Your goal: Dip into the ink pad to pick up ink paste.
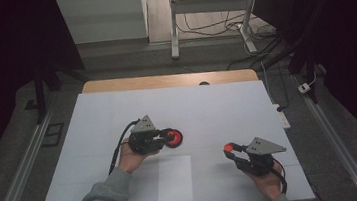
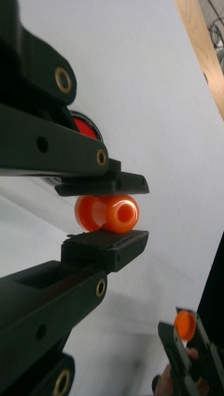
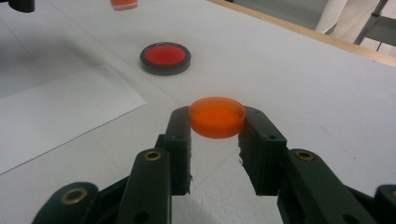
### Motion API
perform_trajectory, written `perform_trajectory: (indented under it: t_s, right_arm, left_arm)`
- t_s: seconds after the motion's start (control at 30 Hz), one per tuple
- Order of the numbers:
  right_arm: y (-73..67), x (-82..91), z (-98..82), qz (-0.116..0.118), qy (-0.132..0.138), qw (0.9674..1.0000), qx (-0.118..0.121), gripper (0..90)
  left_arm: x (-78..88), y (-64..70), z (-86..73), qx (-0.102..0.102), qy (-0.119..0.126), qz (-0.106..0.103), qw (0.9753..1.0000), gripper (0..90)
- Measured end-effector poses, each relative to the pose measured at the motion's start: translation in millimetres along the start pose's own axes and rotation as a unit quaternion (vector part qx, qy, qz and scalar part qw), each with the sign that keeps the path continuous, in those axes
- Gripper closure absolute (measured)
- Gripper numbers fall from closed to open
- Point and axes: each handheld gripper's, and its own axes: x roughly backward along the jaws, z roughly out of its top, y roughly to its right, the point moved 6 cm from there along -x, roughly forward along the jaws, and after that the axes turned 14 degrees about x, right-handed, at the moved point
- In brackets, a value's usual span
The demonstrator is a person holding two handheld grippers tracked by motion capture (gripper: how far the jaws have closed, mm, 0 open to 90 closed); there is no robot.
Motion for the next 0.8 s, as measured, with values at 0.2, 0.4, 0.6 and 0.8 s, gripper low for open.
perform_trajectory:
  t_s: [0.2,0.4,0.6,0.8]
  right_arm:
    - [0.2,-0.1,0.1,0.0,0.003,1.0,0.0,64.3]
    - [0.1,-0.1,0.0,0.0,0.003,1.0,0.0,64.3]
    - [0.3,0.2,-0.3,0.001,0.001,1.0,-0.001,64.3]
    - [0.0,0.3,-0.2,0.002,0.0,1.0,-0.001,64.3]
  left_arm:
    - [8.9,13.0,-3.2,-0.018,-0.008,-0.017,0.9997,72.4]
    - [15.7,18.5,-10.3,-0.025,-0.017,-0.022,0.9993,72.4]
    - [23.1,19.2,-16.7,-0.025,-0.018,-0.017,0.9994,72.4]
    - [22.5,21.9,-17.1,-0.022,-0.018,-0.023,0.9993,72.4]
